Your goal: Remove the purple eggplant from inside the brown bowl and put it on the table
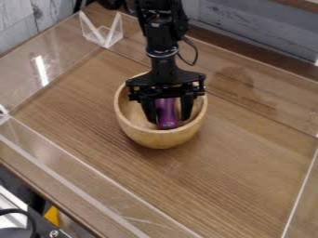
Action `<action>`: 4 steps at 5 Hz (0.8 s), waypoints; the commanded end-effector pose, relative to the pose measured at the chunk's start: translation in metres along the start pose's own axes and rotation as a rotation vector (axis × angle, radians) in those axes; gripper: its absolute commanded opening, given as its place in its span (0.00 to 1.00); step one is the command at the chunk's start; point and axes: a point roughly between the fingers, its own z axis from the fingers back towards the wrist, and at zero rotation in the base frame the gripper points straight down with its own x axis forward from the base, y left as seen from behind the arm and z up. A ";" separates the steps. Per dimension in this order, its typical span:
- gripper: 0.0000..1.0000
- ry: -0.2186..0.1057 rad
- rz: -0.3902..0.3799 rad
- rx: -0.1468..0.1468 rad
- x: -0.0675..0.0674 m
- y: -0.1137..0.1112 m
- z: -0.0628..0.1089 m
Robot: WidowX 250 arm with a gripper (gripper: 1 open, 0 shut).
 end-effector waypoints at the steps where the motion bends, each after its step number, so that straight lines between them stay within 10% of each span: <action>1: 0.00 -0.066 0.001 -0.038 0.011 -0.006 0.020; 2: 0.00 -0.065 0.003 -0.041 0.011 -0.006 0.020; 3: 1.00 -0.074 -0.001 -0.044 0.011 -0.007 0.022; 4: 0.00 -0.073 0.001 -0.043 0.011 -0.007 0.022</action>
